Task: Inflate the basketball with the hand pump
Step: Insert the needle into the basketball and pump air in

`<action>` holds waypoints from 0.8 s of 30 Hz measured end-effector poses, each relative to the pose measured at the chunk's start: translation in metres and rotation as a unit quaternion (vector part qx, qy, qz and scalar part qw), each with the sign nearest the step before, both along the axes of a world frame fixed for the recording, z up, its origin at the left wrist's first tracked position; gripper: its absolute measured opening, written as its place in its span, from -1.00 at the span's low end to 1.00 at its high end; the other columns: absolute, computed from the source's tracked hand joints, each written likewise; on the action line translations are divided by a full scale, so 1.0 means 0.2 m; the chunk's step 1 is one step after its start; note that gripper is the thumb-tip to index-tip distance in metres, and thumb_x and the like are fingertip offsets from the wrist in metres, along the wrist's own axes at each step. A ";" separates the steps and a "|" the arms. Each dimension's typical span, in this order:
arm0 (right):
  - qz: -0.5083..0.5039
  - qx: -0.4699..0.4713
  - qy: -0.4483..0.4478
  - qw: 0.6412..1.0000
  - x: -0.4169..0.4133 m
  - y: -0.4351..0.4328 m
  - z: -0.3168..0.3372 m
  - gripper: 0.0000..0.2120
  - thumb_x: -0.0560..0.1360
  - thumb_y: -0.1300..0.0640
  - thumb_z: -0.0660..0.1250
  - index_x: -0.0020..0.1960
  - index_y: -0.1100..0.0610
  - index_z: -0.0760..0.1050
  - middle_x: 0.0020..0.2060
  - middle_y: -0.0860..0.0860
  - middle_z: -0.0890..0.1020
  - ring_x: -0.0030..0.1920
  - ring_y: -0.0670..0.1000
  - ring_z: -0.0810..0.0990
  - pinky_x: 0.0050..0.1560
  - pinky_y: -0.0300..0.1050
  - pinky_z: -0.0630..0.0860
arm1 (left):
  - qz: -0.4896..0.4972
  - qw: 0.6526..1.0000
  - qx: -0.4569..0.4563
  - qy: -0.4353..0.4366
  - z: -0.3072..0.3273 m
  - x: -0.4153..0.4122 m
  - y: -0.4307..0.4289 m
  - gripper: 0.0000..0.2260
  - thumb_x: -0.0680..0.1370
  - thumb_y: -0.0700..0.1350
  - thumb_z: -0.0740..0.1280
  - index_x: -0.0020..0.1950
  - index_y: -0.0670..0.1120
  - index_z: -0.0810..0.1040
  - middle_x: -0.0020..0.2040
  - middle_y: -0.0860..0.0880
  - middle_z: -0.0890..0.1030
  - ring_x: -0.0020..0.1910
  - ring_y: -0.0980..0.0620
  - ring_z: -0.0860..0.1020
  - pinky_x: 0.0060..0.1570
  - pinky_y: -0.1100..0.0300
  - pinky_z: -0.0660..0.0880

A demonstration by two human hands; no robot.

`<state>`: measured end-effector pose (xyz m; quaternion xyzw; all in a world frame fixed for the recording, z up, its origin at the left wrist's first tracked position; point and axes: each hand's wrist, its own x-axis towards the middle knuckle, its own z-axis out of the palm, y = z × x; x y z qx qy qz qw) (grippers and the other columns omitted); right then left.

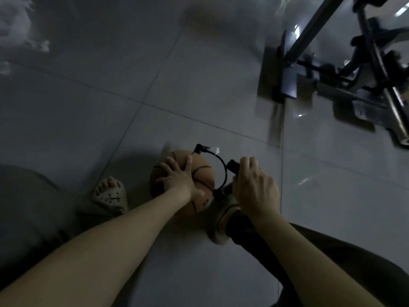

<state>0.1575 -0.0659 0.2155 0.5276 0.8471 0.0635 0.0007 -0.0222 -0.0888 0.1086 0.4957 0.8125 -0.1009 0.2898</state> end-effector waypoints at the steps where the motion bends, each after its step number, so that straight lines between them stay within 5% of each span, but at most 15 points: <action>1: -0.005 0.000 -0.002 1.000 0.00 0.01 -0.04 -0.86 0.56 0.08 0.28 -0.01 0.11 0.34 -0.23 0.00 0.36 -0.47 -0.05 0.26 -0.54 -0.20 0.10 | 0.002 1.000 -0.004 0.000 0.00 0.00 0.00 0.13 0.39 0.41 0.40 0.59 0.12 -0.38 0.56 -0.37 -0.28 0.51 -0.52 -0.16 0.24 -0.49 0.32; 11: -0.044 -0.032 -0.012 0.998 -0.02 0.10 -0.35 -0.91 0.58 0.13 0.24 0.01 0.11 0.33 -0.21 0.03 0.41 -0.44 -0.03 0.30 -0.54 -0.18 0.10 | -0.017 1.000 0.021 0.008 -0.03 0.03 0.02 0.09 0.42 0.37 0.38 0.60 0.10 -0.36 0.55 -0.38 -0.27 0.50 -0.54 -0.16 0.26 -0.53 0.27; 18: -0.004 -0.075 -0.024 0.997 -0.02 0.08 -0.22 -0.90 0.55 0.20 0.26 0.02 0.12 0.35 -0.14 0.06 0.41 -0.43 0.01 0.36 -0.48 -0.18 -0.03 | -0.007 1.000 0.018 0.003 -0.05 0.03 0.03 0.10 0.43 0.37 0.39 0.59 0.12 -0.38 0.56 -0.37 -0.28 0.50 -0.53 -0.17 0.26 -0.54 0.27; 21: 0.016 0.003 0.014 1.000 -0.04 0.11 -0.01 -0.88 0.51 0.18 0.34 -0.03 0.14 0.40 -0.17 0.07 0.44 -0.49 -0.07 0.07 -0.49 -0.20 -0.08 | -0.015 1.000 0.012 -0.003 -0.04 0.03 0.01 0.12 0.41 0.40 0.38 0.59 0.10 -0.39 0.54 -0.39 -0.29 0.50 -0.55 -0.18 0.25 -0.55 0.27; 24: 0.003 0.083 0.028 0.996 -0.09 0.13 0.16 -0.92 0.50 0.21 0.30 -0.05 0.15 0.41 -0.17 0.10 0.45 -0.49 -0.04 0.11 -0.47 -0.20 0.01 | -0.010 0.999 0.033 -0.017 -0.05 0.03 -0.02 0.13 0.37 0.41 0.39 0.59 0.11 -0.37 0.55 -0.39 -0.30 0.50 -0.55 -0.19 0.25 -0.56 0.26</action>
